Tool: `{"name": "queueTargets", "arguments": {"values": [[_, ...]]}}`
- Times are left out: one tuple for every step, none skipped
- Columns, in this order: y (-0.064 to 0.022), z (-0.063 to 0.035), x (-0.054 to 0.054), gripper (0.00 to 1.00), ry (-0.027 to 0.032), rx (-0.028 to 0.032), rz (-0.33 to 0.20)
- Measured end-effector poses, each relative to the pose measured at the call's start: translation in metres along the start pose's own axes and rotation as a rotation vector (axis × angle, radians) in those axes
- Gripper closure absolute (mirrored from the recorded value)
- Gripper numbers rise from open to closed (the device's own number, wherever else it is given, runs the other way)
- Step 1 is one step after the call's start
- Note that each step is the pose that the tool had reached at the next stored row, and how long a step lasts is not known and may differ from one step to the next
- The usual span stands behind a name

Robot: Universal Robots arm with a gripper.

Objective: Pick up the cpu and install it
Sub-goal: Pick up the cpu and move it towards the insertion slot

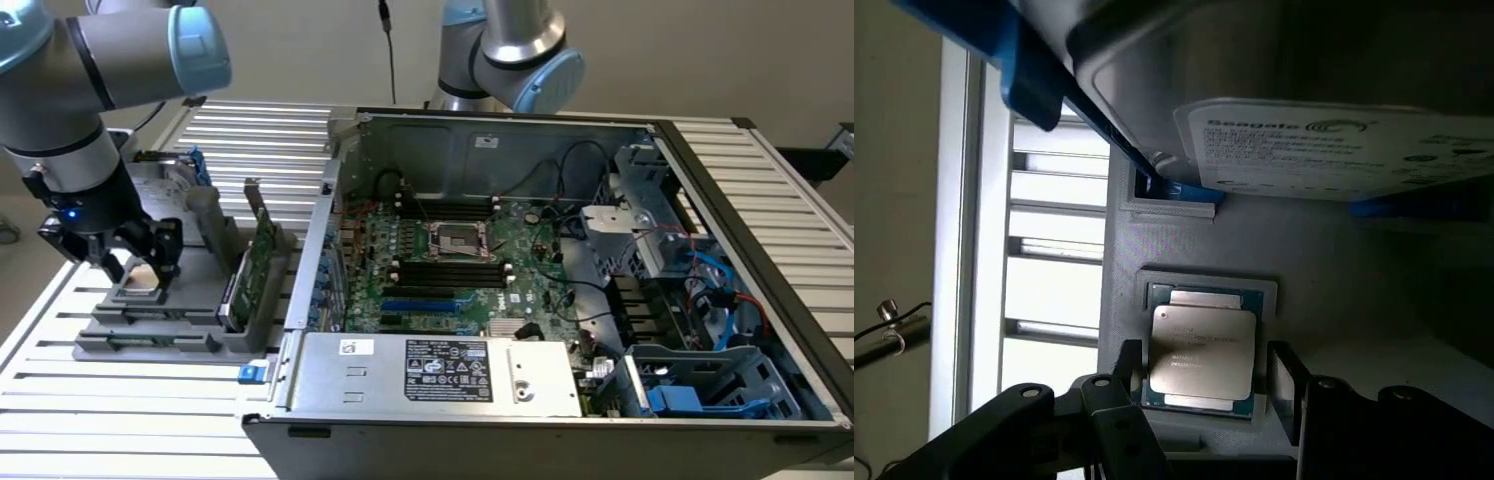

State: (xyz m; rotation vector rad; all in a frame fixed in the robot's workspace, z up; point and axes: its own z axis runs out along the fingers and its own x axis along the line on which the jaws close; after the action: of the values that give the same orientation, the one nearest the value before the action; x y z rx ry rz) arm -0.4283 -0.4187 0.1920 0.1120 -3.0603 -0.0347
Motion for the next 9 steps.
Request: {"name": "queueTargets", "arguments": {"values": [[0.0,0.0004,0.0,0.38,0.0001,0.0001,0.0],[0.0,0.0008,0.0,0.38,0.0001,0.0,0.0],[0.0,0.0013,-0.0001,0.38,0.0001,0.0,0.0],[0.0,0.0017,-0.0001,0.38,0.0001,0.0001,0.0],[-0.0001,0.0021,-0.0001,0.38,0.0001,0.0001,0.0],[0.0,0.0024,-0.0002,0.38,0.0001,0.0,0.001],[0.0,0.0026,-0.0002,0.38,0.0002,0.0001,0.001],[0.0,0.0029,-0.0001,0.38,0.0003,0.0,0.001],[0.0,0.0032,-0.0001,0.38,0.0001,-0.0001,0.002]]}}
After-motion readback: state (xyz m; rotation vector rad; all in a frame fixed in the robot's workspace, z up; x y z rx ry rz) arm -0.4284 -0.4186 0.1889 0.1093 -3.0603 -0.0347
